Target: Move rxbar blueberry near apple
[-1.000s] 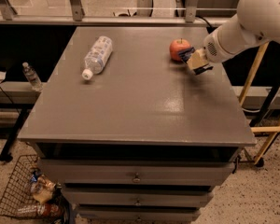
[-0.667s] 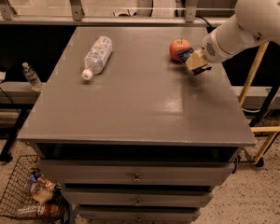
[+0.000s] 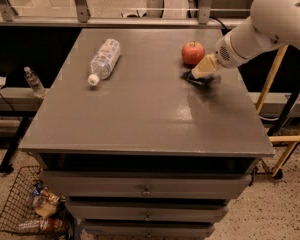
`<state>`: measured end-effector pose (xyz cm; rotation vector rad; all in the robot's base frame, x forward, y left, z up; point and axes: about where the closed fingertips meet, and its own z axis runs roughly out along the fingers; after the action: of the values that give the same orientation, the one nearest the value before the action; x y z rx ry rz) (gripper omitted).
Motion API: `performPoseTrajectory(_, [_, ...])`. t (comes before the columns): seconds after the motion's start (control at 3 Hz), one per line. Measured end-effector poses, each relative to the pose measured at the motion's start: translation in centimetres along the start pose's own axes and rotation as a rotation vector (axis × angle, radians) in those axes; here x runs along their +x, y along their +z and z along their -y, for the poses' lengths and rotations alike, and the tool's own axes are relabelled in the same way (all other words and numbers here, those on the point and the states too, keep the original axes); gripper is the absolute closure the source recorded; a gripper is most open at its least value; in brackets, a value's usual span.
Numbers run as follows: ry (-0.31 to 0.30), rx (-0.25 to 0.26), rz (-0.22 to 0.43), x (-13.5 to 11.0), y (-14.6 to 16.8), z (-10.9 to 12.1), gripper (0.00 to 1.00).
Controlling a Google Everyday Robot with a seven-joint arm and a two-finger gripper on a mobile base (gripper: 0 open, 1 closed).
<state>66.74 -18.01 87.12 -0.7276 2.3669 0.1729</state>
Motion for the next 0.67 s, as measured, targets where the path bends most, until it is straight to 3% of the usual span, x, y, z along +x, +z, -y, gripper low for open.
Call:
performPoseTrajectory(0.33, [-0.001, -0.002, -0.002, 0.01, 0.15, -0.12, 0.0])
performPoseTrajectory(0.67, [-0.001, -0.003, -0.002, 0.01, 0.15, -0.13, 0.0])
